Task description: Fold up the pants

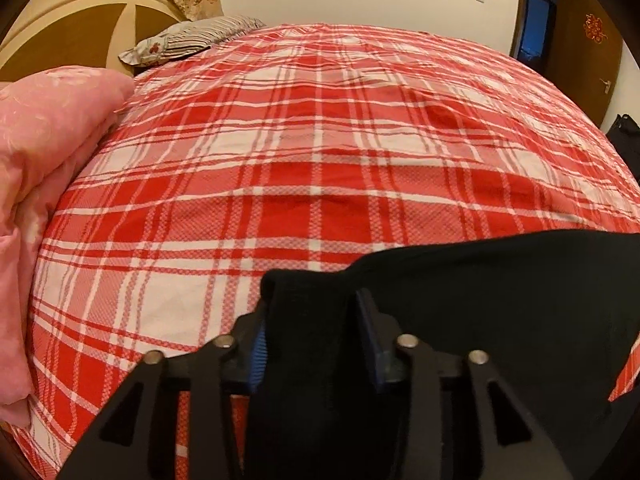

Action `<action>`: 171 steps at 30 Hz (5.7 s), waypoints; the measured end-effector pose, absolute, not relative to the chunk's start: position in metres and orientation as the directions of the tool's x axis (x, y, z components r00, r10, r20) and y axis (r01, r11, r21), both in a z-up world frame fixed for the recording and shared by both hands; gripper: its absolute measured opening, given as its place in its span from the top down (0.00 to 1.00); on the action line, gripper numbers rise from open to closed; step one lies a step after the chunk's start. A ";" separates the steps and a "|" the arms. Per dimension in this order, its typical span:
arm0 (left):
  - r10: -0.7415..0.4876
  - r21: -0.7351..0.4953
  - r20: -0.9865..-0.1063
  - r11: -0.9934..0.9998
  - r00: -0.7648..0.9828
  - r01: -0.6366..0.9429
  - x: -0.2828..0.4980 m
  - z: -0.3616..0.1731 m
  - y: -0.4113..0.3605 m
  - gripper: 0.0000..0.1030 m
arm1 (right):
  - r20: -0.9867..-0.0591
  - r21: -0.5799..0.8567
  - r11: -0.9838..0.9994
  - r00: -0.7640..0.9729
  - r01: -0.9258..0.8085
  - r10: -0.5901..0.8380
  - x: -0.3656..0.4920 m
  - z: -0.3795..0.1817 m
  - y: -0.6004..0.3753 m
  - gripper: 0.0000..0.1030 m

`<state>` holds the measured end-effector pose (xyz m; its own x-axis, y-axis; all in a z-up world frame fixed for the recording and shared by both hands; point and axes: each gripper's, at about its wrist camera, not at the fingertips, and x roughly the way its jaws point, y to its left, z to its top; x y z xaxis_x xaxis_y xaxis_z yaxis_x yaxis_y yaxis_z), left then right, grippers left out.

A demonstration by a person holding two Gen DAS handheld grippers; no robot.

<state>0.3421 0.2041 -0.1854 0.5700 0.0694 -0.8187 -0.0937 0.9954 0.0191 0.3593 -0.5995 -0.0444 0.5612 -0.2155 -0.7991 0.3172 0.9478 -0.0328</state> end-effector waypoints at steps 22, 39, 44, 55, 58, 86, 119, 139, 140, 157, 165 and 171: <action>-0.001 -0.029 -0.820 0.999 0.572 -0.040 0.353 -0.189 0.211 0.57 | -0.888 0.052 0.977 0.458 0.209 -0.050 0.436 -0.102 -0.626 0.68; -0.034 -0.010 -0.771 0.999 0.637 0.041 0.342 -0.154 0.199 0.89 | -0.805 0.053 0.982 0.589 0.181 -0.066 0.406 -0.060 -0.611 0.91; -0.049 -0.033 -0.758 0.999 0.650 0.037 0.341 -0.150 0.204 0.89 | -0.767 0.069 0.982 0.639 0.177 -0.061 0.383 -0.039 -0.612 0.91; -0.130 -0.128 -0.686 0.990 0.716 0.057 0.313 -0.125 0.210 0.89 | -0.684 0.140 0.977 0.729 0.160 -0.022 0.321 -0.007 -0.621 0.92; -0.145 -0.144 -0.661 0.987 0.737 0.065 0.300 -0.117 0.212 0.89 | -0.651 0.169 0.975 0.759 0.144 0.000 0.299 0.000 -0.624 0.92; -0.289 -0.158 -0.595 0.957 0.750 0.244 0.151 -0.170 0.224 0.89 | -0.613 0.271 0.936 0.790 0.226 -0.014 0.108 -0.029 -0.696 1.00; -0.188 -0.137 -0.634 0.982 0.750 0.130 0.074 -0.186 0.290 0.29 | -0.756 -0.046 0.853 0.576 -0.520 0.311 0.109 -0.058 -0.310 0.26; -0.234 -0.227 -0.713 0.969 0.661 0.098 0.175 -0.183 0.245 0.62 | -0.753 -0.039 0.803 0.545 -0.595 0.368 0.098 -0.075 -0.265 0.26; -0.227 -0.224 -0.709 0.970 0.667 0.092 0.175 -0.181 0.245 0.73 | -0.754 -0.034 0.805 0.543 -0.592 0.368 0.099 -0.076 -0.265 0.26; -0.303 -0.311 -0.623 0.942 0.721 0.128 0.187 -0.145 0.259 0.93 | -0.767 -0.062 0.774 0.526 -0.630 0.367 0.091 -0.089 -0.246 0.26; -0.218 -0.216 -0.708 0.972 0.672 0.088 0.210 -0.188 0.254 0.85 | -0.776 -0.096 0.758 0.526 -0.645 0.349 0.090 -0.099 -0.231 0.26; -0.177 -0.194 -0.697 0.979 0.695 0.055 0.191 -0.176 0.254 0.52 | -0.779 -0.172 0.721 0.541 -0.672 0.319 0.088 -0.109 -0.219 0.26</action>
